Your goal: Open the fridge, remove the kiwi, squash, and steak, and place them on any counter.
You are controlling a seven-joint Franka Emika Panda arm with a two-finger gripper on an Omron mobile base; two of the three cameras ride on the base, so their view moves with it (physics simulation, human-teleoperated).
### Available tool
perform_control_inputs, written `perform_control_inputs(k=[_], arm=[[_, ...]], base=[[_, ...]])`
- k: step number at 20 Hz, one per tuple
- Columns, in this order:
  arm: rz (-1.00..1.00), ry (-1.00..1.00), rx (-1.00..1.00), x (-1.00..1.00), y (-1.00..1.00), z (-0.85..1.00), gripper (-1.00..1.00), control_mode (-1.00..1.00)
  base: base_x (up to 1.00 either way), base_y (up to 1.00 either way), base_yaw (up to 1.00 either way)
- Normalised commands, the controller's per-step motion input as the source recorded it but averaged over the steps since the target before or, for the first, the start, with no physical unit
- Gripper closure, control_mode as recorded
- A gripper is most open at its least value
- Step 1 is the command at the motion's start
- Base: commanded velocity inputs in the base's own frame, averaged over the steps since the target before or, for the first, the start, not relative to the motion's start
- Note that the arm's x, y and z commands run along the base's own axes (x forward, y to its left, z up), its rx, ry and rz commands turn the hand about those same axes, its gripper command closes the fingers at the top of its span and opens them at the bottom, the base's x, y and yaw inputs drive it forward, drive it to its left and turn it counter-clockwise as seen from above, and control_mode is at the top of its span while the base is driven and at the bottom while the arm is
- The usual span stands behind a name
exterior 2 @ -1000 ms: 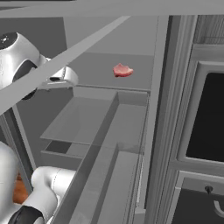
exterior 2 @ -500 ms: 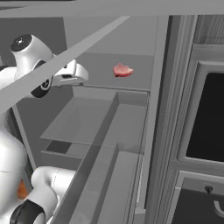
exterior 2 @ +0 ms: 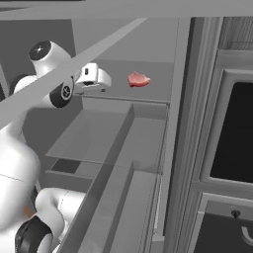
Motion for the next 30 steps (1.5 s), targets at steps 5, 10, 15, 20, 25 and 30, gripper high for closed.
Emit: perform_control_inputs(k=[5,10,15,20,25,30], arm=[[-0.11,0.00,0.00,0.22,-0.28,0.00,-1.00,-1.00],[-0.13,0.00,0.00,0.36,-0.17,0.01,-1.00,-1.00],[-0.07,0.00,0.00,0.53,-0.16,0.00,-1.00,-1.00],[-0.02,0.00,0.00,0.68,-0.17,0.00,-1.00,-1.00],[-0.01,0.00,0.00,0.65,-0.20,0.00,-1.00,-1.00],[0.00,0.00,0.00,0.64,-0.19,0.00,-1.00,-1.00]], base=[[0.00,0.00,0.00],[0.00,0.00,0.00],[0.00,0.00,0.00],[0.00,0.00,0.00],[0.00,0.00,0.00],[0.00,0.00,0.00]])
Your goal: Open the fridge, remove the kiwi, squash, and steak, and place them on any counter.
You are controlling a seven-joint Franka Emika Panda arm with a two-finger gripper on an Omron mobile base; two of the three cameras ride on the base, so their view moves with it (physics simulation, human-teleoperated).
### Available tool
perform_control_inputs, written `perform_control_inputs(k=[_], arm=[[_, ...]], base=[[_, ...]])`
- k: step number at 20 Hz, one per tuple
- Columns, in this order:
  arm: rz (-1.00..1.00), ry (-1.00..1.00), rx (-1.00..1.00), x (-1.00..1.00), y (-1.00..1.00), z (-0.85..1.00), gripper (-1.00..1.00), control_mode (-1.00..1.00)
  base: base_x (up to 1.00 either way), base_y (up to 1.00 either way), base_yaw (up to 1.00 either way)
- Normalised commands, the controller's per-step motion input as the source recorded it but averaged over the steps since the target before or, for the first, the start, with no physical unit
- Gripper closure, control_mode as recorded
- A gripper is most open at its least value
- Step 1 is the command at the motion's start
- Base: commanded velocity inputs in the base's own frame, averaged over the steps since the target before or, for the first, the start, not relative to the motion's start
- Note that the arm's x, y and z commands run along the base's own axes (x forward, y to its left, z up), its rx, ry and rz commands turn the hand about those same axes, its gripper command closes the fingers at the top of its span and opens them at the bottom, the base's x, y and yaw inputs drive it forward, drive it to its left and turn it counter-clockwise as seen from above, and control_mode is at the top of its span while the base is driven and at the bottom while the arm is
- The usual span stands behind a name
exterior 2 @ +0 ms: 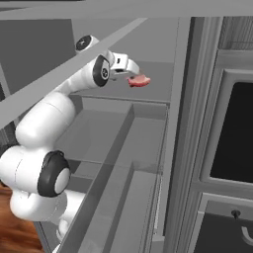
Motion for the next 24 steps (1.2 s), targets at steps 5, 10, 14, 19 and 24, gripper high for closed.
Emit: perform_control_inputs(k=[5,10,14,19,24], arm=[[-0.01,0.00,0.00,0.58,-0.17,-0.01,-1.00,-1.00],[-0.02,0.02,0.00,0.48,-0.18,-0.13,-1.00,-1.00],[-0.02,0.05,0.00,0.12,-0.12,-0.29,-1.00,-1.00],[-0.02,0.06,0.00,0.05,-0.11,-0.28,-1.00,-1.00],[-0.04,0.05,0.00,0.00,-0.15,-0.39,-1.00,-1.00]], base=[[0.00,0.00,0.00],[0.00,0.00,0.00],[0.00,0.00,0.00],[0.00,0.00,0.00],[0.00,0.00,0.00]])
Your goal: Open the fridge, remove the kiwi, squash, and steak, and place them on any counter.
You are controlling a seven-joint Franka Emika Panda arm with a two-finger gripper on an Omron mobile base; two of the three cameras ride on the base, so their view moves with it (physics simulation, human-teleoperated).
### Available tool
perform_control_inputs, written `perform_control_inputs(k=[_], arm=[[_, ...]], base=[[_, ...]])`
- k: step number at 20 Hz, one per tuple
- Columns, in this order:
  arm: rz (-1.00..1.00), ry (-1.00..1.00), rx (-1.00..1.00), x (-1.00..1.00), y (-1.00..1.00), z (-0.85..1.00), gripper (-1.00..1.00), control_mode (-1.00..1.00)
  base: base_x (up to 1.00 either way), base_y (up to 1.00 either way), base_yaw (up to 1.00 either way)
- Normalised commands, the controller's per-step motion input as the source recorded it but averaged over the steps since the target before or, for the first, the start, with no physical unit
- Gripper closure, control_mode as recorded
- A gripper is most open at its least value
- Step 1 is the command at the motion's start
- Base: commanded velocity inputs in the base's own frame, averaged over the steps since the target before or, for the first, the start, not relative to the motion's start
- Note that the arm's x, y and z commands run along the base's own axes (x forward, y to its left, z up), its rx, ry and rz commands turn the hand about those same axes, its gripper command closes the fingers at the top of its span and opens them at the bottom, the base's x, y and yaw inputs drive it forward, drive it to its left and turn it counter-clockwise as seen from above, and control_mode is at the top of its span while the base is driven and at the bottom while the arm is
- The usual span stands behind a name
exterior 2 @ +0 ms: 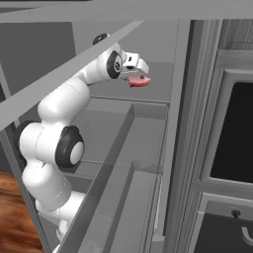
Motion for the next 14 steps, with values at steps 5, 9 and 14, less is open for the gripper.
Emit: perform_control_inputs(k=[5,9,14], arm=[[-0.01,0.03,0.04,-0.02,-0.13,-0.44,1.00,-1.00],[0.00,0.01,0.04,-0.03,-0.15,-0.59,1.00,-1.00],[0.00,0.00,0.01,-0.16,-0.21,-0.63,1.00,-1.00]], base=[[0.00,0.00,0.00],[0.00,0.00,0.00],[0.00,0.00,0.00]])
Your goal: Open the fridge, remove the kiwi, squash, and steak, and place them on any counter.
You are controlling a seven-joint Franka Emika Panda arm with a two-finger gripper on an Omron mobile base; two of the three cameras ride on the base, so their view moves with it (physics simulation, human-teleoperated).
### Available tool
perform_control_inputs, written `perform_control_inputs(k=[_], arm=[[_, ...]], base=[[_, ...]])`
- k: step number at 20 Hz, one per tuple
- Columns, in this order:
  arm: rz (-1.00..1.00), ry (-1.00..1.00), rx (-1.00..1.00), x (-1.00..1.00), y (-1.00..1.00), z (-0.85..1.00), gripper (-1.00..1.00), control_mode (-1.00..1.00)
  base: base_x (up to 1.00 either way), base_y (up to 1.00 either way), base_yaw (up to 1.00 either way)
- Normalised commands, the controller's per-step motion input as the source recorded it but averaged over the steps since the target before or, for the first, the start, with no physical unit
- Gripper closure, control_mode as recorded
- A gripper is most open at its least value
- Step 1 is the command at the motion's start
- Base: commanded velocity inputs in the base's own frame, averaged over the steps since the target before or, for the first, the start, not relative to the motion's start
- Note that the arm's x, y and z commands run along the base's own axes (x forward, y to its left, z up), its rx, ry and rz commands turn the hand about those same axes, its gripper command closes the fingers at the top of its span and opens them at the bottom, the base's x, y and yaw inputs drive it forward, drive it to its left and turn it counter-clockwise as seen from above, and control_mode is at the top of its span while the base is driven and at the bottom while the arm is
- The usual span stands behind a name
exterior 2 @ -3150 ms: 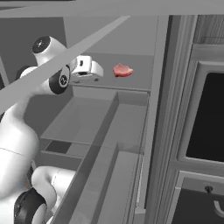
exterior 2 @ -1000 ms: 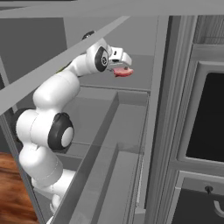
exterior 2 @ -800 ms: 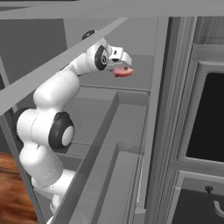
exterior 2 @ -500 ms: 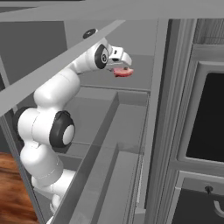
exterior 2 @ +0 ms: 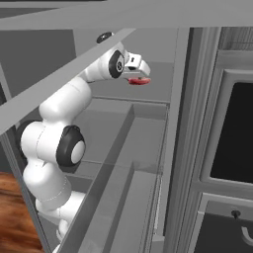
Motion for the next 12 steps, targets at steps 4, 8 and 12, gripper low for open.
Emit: perform_control_inputs(k=[4,8,12], arm=[[0.00,-0.04,0.00,-0.30,-0.10,-0.39,1.00,-1.00],[0.00,-0.06,0.00,-0.34,0.09,-0.05,1.00,-1.00],[0.02,-0.22,0.00,-0.36,0.55,0.28,1.00,-1.00]], base=[[0.00,0.00,0.00],[0.00,0.00,0.00],[0.00,0.00,0.00]])
